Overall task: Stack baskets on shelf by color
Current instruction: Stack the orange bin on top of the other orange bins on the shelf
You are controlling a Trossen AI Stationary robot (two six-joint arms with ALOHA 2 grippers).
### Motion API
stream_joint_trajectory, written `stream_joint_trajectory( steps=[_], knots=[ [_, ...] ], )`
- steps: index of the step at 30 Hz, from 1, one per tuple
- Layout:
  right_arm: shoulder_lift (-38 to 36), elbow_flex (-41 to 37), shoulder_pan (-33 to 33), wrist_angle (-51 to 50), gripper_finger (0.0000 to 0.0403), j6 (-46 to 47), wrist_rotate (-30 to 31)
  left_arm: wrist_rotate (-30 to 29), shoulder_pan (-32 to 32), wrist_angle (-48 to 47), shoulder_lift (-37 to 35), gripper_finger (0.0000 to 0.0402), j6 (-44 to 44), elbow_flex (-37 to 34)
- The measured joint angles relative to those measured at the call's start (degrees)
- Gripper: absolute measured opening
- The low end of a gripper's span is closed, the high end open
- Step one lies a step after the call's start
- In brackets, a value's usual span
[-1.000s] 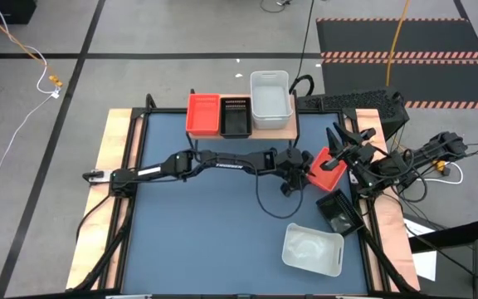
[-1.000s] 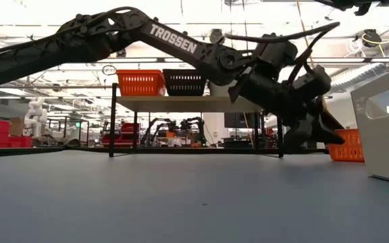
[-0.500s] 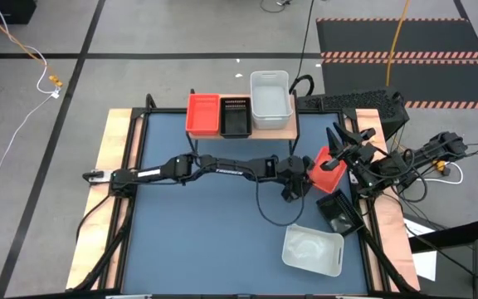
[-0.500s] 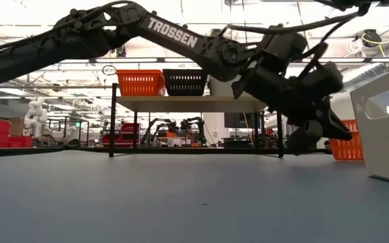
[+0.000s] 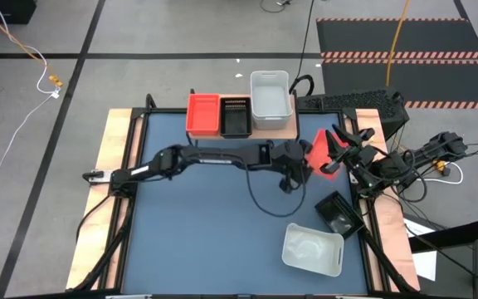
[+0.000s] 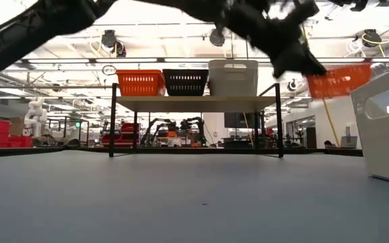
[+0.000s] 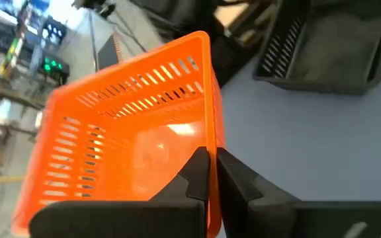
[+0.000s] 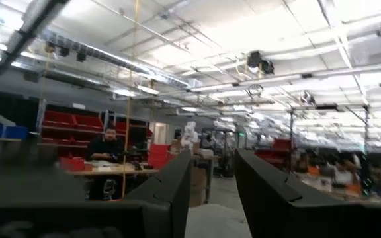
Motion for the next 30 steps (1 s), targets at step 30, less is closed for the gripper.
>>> stream_joint_trajectory(
  steps=[30],
  knots=[
    [-0.4, 0.0, -0.1, 0.4, 0.0109, -6.7, -6.7, -12.6, 16.7, -49.9, -37.6, 0.0006, -12.7, -2.5]
  ],
)
